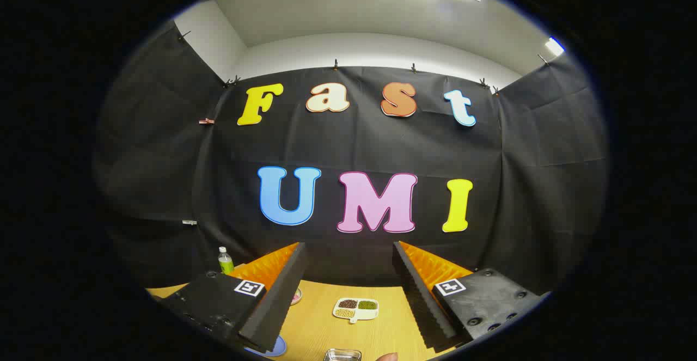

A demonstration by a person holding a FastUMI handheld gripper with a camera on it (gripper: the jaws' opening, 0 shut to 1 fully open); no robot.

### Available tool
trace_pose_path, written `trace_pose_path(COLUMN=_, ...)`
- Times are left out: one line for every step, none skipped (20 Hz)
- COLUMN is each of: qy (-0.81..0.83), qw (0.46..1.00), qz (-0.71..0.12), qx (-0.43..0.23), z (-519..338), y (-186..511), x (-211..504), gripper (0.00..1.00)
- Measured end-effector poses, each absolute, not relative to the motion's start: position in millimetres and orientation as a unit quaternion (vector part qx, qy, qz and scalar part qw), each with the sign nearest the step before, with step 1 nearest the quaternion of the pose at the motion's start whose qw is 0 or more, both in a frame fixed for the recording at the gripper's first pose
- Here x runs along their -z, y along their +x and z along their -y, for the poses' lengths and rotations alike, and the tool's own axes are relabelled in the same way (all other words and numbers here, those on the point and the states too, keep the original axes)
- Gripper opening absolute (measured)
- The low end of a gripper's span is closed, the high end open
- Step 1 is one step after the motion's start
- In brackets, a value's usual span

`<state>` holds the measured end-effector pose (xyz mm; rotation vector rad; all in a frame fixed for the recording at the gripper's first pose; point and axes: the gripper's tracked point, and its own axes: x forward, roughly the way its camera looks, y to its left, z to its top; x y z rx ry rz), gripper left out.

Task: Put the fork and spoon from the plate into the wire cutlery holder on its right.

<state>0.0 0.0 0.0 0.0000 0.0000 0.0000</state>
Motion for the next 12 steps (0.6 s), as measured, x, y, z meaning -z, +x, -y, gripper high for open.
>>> trace_pose_path(qy=-0.001, qw=1.0, qz=0.0, qx=-0.001, z=-0.3, y=-1.0, x=0.5, gripper=0.97)
trace_pose_path(qy=-0.002, qw=1.0, qz=-0.001, qx=-0.001, z=-0.4, y=-0.9, x=0.7, gripper=0.97)
trace_pose_path(qy=-0.004, qw=1.0, qz=-0.001, qx=-0.001, z=-0.3, y=-1.2, x=0.1, gripper=0.97)
trace_pose_path(qy=-0.004, qw=1.0, qz=-0.001, qx=0.0, z=0.0, y=-1.7, x=0.3, gripper=0.97)
trace_pose_path(qy=-0.004, qw=1.0, qz=-0.002, qx=-0.001, z=0.0, y=-1.9, x=0.4, gripper=0.97)
trace_pose_path(qy=-0.004, qw=1.0, qz=-0.001, qx=-0.001, z=-0.6, y=-1.1, x=0.3, gripper=0.97)
trace_pose_path(qy=-0.004, qw=1.0, qz=-0.002, qx=-0.002, z=-0.9, y=-1.8, x=0.8, gripper=0.97)
trace_pose_path(qy=-0.005, qw=1.0, qz=-0.002, qx=-0.002, z=-1.7, y=-2.2, x=0.7, gripper=0.97)
trace_pose_path(qy=-0.005, qw=1.0, qz=-0.002, qx=-0.002, z=-1.7, y=-2.7, x=0.8, gripper=0.97)
trace_pose_path(qy=-0.005, qw=1.0, qz=-0.003, qx=-0.002, z=-1.5, y=-2.0, x=0.6, gripper=0.97)
trace_pose_path(qy=-0.005, qw=1.0, qz=-0.004, qx=-0.003, z=-1.8, y=-2.0, x=0.7, gripper=0.97)
trace_pose_path(qy=-0.005, qw=1.0, qz=-0.004, qx=-0.003, z=-3.0, y=-2.4, x=1.3, gripper=0.97)
